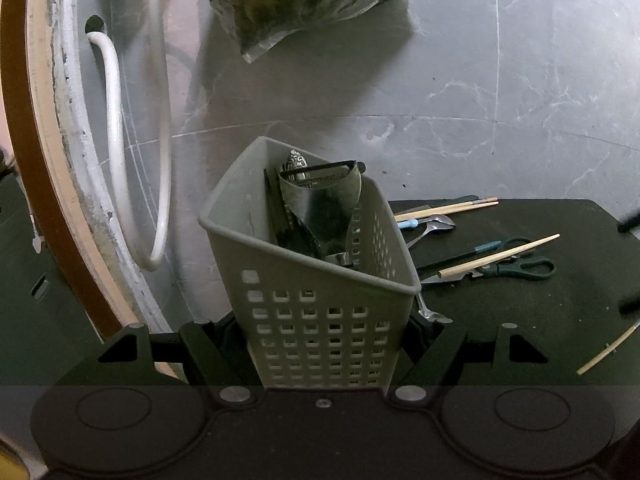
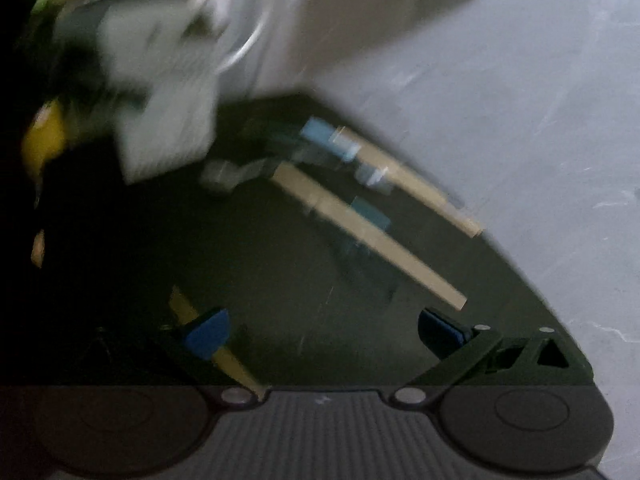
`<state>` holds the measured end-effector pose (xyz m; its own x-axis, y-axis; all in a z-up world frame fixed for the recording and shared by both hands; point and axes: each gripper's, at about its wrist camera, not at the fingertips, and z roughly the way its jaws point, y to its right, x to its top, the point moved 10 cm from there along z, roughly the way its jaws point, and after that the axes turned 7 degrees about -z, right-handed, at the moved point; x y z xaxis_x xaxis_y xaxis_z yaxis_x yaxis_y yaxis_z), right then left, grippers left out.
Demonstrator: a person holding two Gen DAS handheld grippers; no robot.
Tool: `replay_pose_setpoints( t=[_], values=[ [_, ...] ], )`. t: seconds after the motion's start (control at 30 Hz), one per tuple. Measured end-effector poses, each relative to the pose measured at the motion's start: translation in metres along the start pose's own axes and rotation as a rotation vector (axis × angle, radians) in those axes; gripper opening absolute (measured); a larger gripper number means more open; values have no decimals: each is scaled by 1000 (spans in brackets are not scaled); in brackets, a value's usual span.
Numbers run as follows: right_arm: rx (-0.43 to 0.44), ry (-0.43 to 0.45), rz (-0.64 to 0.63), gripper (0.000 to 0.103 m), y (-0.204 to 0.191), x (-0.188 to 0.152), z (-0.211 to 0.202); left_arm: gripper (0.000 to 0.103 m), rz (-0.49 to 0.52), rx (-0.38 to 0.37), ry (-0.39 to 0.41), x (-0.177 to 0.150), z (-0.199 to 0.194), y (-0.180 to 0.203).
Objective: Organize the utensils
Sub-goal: 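Move the right gripper back over the utensil pile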
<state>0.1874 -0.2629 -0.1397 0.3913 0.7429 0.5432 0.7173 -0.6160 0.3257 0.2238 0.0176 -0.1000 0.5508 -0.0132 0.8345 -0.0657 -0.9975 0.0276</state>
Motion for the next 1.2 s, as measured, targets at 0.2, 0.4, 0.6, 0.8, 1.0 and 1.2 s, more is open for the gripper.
replay_pose_setpoints(
  t=[0.2,0.4,0.6,0.8,1.0,1.2],
  values=[
    [33,-89,40,103,-11,-23,12,76,1,-2,1,0,1,0],
    [-8,-31,224,103,3,-6,26,77,1,-2,0,0,1,0],
    [-16,57,365,103,26,27,42,77,3,-1,1,0,1,0],
    [-4,91,449,103,41,43,57,77,4,0,0,1,1,0],
    [31,120,535,103,51,53,71,77,5,2,0,1,2,0],
    [124,160,614,103,42,76,83,77,7,5,0,1,2,0]
  ],
)
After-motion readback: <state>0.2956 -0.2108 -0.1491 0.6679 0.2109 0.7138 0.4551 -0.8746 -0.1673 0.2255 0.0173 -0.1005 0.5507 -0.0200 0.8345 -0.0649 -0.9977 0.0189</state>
